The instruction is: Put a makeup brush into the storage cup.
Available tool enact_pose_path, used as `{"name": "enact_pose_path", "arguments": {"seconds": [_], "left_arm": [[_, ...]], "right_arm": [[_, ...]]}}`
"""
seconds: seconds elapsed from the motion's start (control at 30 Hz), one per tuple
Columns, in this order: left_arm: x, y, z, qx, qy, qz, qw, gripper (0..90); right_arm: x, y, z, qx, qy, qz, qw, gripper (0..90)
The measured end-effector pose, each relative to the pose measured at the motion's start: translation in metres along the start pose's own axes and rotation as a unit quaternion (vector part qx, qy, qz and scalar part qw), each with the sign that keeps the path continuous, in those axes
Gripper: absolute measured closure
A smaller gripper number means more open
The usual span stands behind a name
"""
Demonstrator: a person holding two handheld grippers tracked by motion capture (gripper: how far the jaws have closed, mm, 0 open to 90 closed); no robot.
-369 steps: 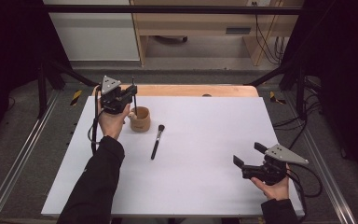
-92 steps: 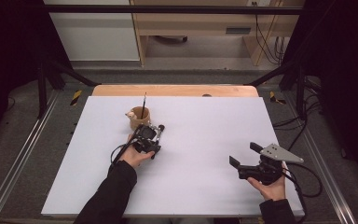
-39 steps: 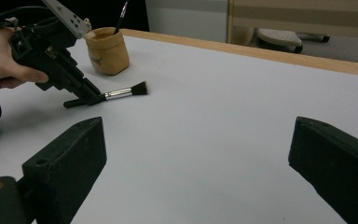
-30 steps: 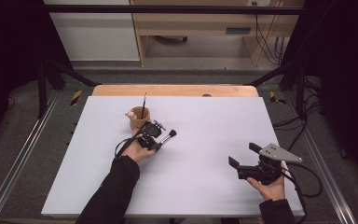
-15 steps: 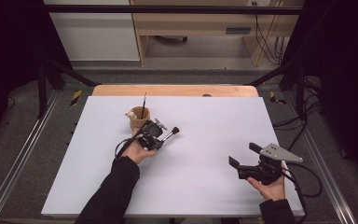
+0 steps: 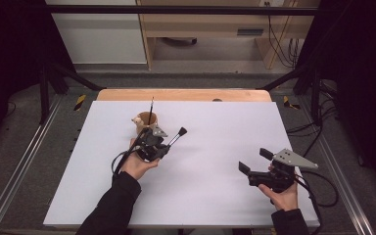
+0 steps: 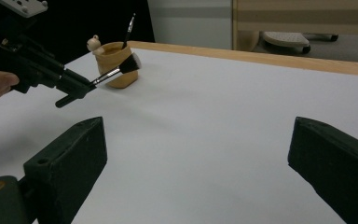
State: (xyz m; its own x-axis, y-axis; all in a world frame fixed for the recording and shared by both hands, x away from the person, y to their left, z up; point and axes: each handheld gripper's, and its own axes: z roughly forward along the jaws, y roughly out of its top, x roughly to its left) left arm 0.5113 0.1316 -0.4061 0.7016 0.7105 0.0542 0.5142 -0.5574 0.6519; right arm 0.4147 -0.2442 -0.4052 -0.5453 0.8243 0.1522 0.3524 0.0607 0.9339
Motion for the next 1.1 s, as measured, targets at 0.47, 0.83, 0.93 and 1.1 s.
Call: {"name": "enact_pose_path", "arguments": {"seconds": [0.47, 0.83, 0.93, 1.1], "left_arm": [[-0.019, -0.009, -0.028, -0.081, 0.009, -0.012, 0.9966, 79.0], [-0.037, -0.009, -0.034, -0.12, 0.007, -0.022, 0.9925, 79.1], [-0.044, -0.008, -0.034, -0.141, 0.004, -0.013, 0.9899, 79.1], [-0.054, -0.008, -0.036, -0.143, 0.002, -0.029, 0.9893, 79.0]], "right_arm": [[0.019, 0.024, 0.015, -0.029, 0.025, 0.033, 0.9987, 7.3], [0.037, 0.036, 0.034, -0.031, 0.043, 0.052, 0.9973, 8.7], [0.041, 0.037, 0.038, -0.031, 0.05, 0.059, 0.9965, 9.1], [0.046, 0.038, 0.044, -0.027, 0.054, 0.062, 0.9962, 9.2]]}}
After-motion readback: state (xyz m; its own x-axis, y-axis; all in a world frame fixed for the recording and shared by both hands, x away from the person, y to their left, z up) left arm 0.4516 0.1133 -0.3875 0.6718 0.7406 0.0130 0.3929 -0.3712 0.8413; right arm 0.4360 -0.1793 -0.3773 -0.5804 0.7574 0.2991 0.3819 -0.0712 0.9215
